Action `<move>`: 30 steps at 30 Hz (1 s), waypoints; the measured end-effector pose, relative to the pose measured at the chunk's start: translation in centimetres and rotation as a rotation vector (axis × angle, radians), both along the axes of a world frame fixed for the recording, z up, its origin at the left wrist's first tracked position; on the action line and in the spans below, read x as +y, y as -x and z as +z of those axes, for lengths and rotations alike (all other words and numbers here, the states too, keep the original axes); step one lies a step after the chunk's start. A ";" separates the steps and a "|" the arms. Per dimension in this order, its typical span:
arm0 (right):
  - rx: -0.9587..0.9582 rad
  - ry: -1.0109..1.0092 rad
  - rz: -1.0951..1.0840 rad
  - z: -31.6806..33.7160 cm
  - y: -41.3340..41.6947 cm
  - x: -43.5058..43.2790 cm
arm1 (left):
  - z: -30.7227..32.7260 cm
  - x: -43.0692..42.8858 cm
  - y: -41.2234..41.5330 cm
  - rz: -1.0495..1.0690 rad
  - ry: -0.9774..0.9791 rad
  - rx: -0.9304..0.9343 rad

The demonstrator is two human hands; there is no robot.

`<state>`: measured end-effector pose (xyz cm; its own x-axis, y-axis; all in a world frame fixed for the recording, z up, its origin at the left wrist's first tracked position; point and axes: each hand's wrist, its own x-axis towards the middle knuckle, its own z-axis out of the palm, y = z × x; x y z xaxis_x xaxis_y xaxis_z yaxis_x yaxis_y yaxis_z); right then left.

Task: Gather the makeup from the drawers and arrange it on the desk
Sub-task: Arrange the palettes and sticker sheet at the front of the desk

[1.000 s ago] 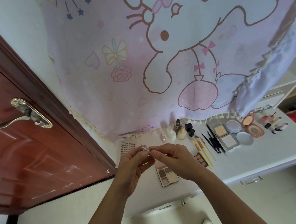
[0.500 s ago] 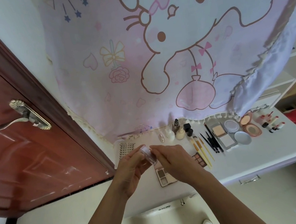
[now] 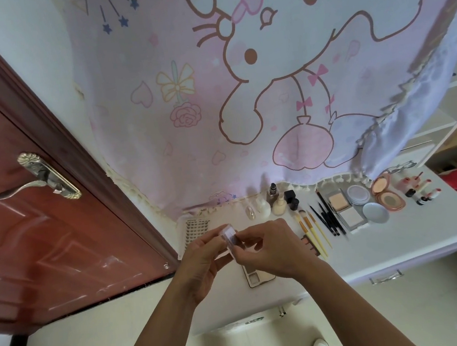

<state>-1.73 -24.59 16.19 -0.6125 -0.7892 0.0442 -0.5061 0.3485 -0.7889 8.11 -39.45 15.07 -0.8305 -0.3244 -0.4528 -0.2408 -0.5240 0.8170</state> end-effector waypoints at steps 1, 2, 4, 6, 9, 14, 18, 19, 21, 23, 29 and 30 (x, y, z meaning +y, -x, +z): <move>-0.004 -0.001 -0.001 0.0 0.1 0.0 | 0.0 0.0 0.0 -0.007 0.003 0.000; -0.013 -0.003 -0.001 0.0 0.1 -0.1 | 0.1 -0.1 0.0 -0.011 0.008 -0.007; -0.029 -0.008 0.005 0.0 0.1 -0.2 | 0.1 -0.1 -0.1 -0.015 0.015 -0.018; -0.048 0.006 -0.016 -0.1 0.1 -0.3 | 0.1 -0.2 -0.1 -0.022 0.028 -0.026; -0.111 0.061 -0.108 0.0 0.4 0.0 | 0.0 -0.4 -0.3 0.014 0.037 -0.048; -0.225 0.115 -0.150 -0.3 1.1 -0.2 | 0.0 -0.5 -0.6 0.049 -0.094 -0.030; -0.410 0.147 -0.231 -1.0 1.8 -0.1 | 0.4 -0.3 -0.5 0.068 -0.188 0.006; -0.459 0.145 -0.243 -1.2 1.9 -0.1 | 0.3 -0.4 -0.4 0.085 -0.217 0.012; -0.573 0.152 -0.254 -1.6 1.9 -0.1 | 0.0 -0.6 -0.2 0.140 -0.288 0.022; -0.728 0.185 -0.278 -2.2 1.8 0.1 | -0.3 -0.9 0.0 0.185 -0.321 0.034; -0.882 0.111 -0.258 -4.4 1.6 0.6 | -1.9 -1.8 -0.1 0.297 -0.242 0.004; -0.816 0.081 -0.222 -4.9 1.5 0.7 | -2.2 -1.8 0.0 0.303 -0.193 -0.032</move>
